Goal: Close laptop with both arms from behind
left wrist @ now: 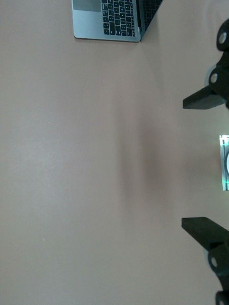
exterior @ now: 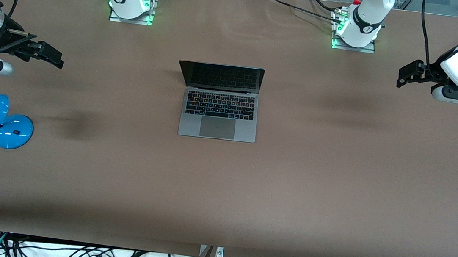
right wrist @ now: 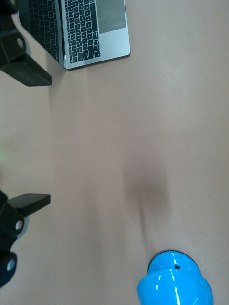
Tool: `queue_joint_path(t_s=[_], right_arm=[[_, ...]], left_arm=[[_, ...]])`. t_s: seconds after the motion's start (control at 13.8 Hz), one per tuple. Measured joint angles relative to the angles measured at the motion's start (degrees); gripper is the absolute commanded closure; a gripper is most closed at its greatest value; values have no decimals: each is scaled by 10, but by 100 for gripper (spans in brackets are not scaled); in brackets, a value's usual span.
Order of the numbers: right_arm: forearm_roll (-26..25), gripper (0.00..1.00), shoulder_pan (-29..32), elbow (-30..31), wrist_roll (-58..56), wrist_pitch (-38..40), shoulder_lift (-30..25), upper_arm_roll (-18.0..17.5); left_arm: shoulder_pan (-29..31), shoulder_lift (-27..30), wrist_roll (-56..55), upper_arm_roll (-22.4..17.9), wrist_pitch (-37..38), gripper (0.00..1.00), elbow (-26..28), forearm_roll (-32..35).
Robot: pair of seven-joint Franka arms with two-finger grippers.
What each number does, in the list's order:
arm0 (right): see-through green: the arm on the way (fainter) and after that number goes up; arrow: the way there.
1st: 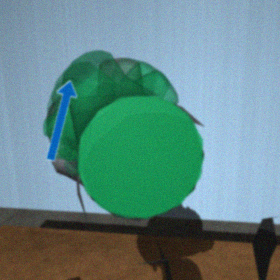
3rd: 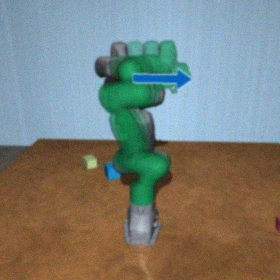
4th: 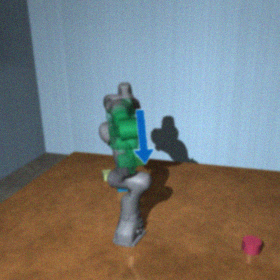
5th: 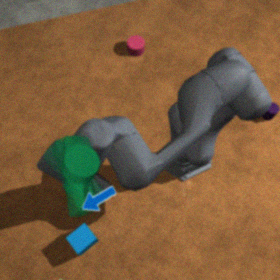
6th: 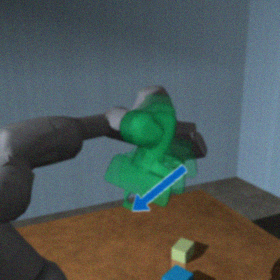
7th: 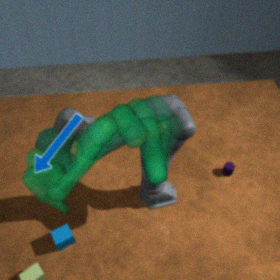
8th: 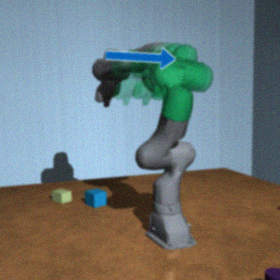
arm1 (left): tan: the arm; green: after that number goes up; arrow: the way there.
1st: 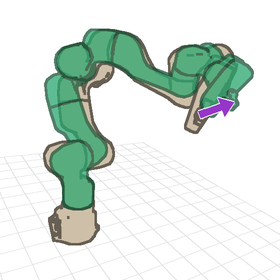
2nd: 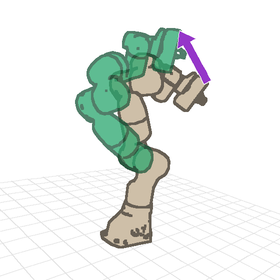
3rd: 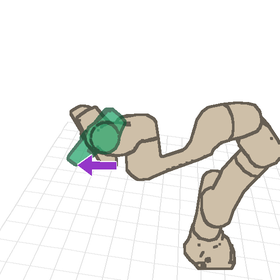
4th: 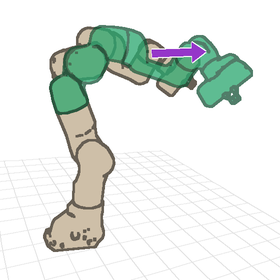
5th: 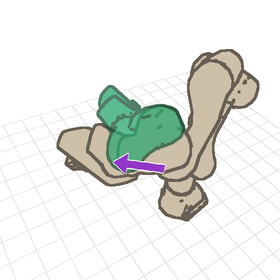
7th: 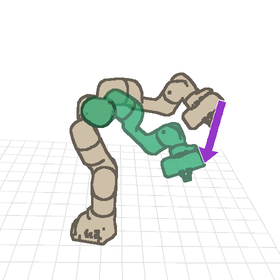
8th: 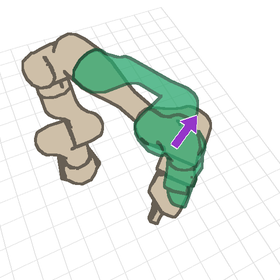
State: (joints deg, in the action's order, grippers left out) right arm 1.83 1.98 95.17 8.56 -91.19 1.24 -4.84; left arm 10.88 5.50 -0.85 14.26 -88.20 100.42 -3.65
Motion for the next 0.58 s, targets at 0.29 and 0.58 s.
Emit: queue_joint_path(t_s=[0.29, 0.58], right_arm=[[0, 0, 0, 0, 0, 3, 0, -2], [0, 0, 0, 0, 1, 3, 0, -2]], left_arm=[[0, 0, 0, 0, -1, 0, 0, 0], [0, 0, 0, 0, -2, 0, 0, 0]])
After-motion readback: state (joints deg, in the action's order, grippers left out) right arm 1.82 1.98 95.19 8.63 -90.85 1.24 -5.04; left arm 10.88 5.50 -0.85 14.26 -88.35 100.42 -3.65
